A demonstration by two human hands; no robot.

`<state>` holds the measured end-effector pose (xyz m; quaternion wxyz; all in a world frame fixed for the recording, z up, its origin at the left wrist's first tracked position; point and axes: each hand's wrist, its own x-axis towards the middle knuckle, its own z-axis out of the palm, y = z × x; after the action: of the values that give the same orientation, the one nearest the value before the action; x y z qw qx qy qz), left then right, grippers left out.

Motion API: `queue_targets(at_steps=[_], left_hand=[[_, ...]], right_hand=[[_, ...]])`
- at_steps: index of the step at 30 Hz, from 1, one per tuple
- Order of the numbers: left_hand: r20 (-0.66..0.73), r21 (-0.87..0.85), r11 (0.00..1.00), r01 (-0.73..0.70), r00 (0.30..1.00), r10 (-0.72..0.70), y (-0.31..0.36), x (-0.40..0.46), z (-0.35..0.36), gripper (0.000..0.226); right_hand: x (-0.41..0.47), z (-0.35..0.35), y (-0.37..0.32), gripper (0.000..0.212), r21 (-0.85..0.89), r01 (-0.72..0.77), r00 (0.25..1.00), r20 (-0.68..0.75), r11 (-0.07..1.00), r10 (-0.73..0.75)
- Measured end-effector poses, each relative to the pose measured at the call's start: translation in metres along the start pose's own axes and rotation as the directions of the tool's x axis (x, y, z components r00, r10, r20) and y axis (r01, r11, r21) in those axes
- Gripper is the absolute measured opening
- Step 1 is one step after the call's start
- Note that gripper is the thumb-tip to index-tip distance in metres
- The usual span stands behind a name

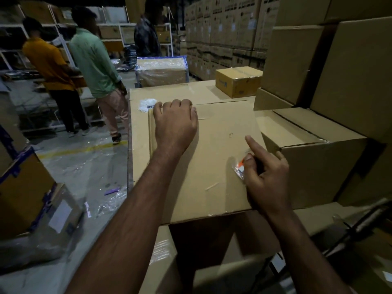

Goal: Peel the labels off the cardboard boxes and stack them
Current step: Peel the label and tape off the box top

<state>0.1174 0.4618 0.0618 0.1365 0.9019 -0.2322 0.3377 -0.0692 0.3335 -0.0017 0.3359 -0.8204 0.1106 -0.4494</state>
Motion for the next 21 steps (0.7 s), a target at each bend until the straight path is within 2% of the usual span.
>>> queue_targets(at_steps=[4, 6, 12, 21], left_hand=[[-0.023, -0.032, 0.999, 0.005, 1.000, -0.006, 0.003, -0.004, -0.006, 0.039], [-0.025, -0.034, 0.999, 0.001, 1.000, -0.002, 0.004, -0.006, -0.010, 0.044], [-0.004, -0.024, 1.000, -0.017, 1.000, 0.017, 0.008, -0.013, -0.018, 0.072], [-0.090, -0.030, 0.999, 0.010, 0.996, -0.013, 0.015, -0.020, -0.025, 0.075]], right_hand=[[-0.006, -0.002, 0.003, 0.048, 0.174, 0.020, 1.000, 0.011, 0.985, -0.022], [-0.007, -0.003, 0.007, 0.048, 0.211, 0.021, 1.000, 0.003, 0.977, -0.022], [-0.011, -0.003, 0.011, 0.049, 0.234, 0.098, 0.995, -0.047, 0.967, -0.089], [-0.013, 0.003, 0.025, 0.047, 0.245, 0.143, 0.988, -0.090, 0.959, -0.125]])
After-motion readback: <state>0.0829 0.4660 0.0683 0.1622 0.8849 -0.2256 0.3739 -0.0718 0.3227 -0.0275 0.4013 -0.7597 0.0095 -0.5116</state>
